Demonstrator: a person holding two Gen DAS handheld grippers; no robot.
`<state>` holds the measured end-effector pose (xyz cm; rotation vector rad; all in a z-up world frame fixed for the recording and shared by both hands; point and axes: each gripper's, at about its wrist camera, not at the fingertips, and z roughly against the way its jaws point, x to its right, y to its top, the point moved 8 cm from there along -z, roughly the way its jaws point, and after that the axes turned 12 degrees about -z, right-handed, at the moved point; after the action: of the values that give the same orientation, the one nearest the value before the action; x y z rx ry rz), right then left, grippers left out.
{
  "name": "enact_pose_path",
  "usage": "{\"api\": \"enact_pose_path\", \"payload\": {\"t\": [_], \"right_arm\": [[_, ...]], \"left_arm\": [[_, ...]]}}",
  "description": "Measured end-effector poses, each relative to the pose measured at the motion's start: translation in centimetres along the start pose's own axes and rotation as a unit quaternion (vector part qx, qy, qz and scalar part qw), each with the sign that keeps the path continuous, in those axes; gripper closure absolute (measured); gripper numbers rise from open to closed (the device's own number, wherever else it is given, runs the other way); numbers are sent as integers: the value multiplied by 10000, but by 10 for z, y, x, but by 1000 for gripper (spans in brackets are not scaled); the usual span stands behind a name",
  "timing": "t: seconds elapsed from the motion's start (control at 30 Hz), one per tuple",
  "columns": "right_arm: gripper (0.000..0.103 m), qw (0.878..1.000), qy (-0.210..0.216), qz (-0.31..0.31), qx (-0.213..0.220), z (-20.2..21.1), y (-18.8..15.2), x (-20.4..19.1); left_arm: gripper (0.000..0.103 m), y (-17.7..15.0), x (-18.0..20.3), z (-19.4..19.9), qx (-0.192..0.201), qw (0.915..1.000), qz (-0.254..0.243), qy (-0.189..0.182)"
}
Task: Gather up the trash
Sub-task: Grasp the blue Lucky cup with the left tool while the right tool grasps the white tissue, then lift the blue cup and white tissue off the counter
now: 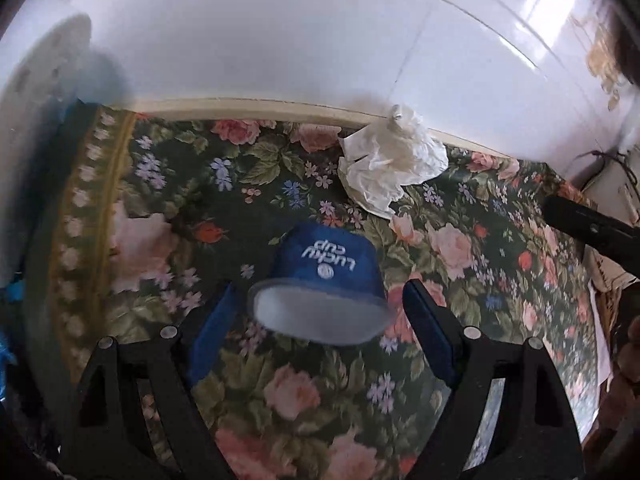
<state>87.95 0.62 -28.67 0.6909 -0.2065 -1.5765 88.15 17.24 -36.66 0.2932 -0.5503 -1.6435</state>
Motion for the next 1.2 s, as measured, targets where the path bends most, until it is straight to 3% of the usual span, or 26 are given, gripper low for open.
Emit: {"api": "enact_pose_path", "payload": {"t": [0.13, 0.2, 0.33, 0.4, 0.47, 0.8, 0.83, 0.87, 0.97, 1.2], "right_arm": [[55, 9999, 41, 110, -72, -23, 9, -10], [55, 9998, 79, 151, -116, -34, 12, -15], [55, 9993, 17, 318, -177, -55, 18, -28], [49, 9990, 0, 342, -273, -69, 21, -35], [37, 9989, -19, 321, -354, -83, 23, -40], [37, 9984, 83, 34, -558, -134, 33, -58], [42, 9984, 81, -5, -555, -135, 33, -58], [54, 9985, 111, -10, -539, -134, 33, -59], [60, 9984, 217, 1, -516, -128, 33, -61], [63, 9995, 84, 250, -157, -79, 32, -52]], "left_arm": [[21, -4, -4, -17, -97, 9999, 37, -20], [26, -5, -8, -21, -89, 9999, 76, -42], [27, -3, -18, -13, 116, 9997, 180, 71], [27, -4, -24, -7, 183, 9995, 206, 183], [27, -4, -29, -2, 234, 9992, 172, 280], [27, -10, -41, 7, 236, 9988, 235, 346], [27, -10, -41, 7, 235, 9988, 255, 344], [27, -10, -41, 8, 236, 9987, 267, 353], [27, -10, -39, 14, 261, 9986, 250, 398], [27, -5, -22, 41, 414, 9978, 97, 513]]}}
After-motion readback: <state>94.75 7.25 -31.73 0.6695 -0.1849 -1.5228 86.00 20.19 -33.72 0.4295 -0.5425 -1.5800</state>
